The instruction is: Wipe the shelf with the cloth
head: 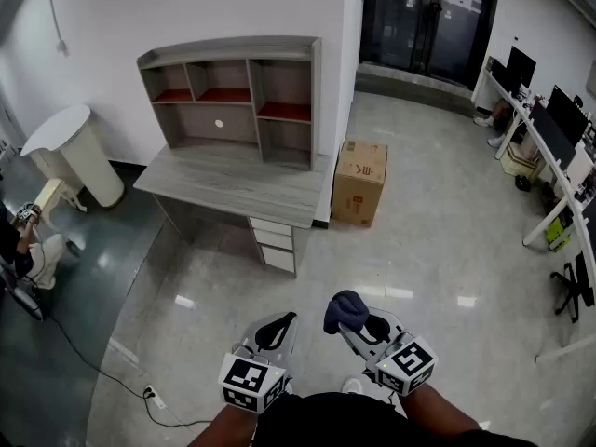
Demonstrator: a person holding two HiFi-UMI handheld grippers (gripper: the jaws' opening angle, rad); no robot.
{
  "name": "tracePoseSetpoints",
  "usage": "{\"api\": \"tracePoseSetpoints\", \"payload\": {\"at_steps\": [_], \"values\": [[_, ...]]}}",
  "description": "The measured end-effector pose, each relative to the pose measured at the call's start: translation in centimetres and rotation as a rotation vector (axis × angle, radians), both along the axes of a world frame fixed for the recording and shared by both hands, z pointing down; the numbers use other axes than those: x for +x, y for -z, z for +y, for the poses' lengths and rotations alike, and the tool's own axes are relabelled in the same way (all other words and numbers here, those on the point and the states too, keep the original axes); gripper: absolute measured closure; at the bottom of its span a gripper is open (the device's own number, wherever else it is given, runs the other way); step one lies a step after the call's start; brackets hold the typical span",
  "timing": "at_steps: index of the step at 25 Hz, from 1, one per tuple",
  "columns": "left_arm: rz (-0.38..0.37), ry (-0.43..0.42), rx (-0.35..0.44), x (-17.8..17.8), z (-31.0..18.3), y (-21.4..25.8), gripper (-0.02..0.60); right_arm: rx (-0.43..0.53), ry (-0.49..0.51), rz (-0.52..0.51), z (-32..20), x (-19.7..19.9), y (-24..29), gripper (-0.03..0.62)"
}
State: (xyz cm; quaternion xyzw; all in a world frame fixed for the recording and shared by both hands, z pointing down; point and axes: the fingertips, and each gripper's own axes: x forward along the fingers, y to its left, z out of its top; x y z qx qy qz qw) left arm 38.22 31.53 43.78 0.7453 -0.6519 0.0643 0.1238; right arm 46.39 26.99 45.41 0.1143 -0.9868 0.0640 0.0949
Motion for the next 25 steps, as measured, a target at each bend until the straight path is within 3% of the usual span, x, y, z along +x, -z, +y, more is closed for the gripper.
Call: {"api": "tracePoseSetpoints", "payload": {"at_steps": [16, 25], "values": [[0.018, -0.021, 0.001, -1.1, -0.4, -0.3, 0.571, -0.004, 0.008, -0.012, 0.4, -1.4, 0.3, 0.461], [0.021, -0.032, 0.01, -4.9, 1.0, -0.2, 0.571, -0.023, -0.046, 0.019, 0.9, -4.6, -0.3, 0.457]]}}
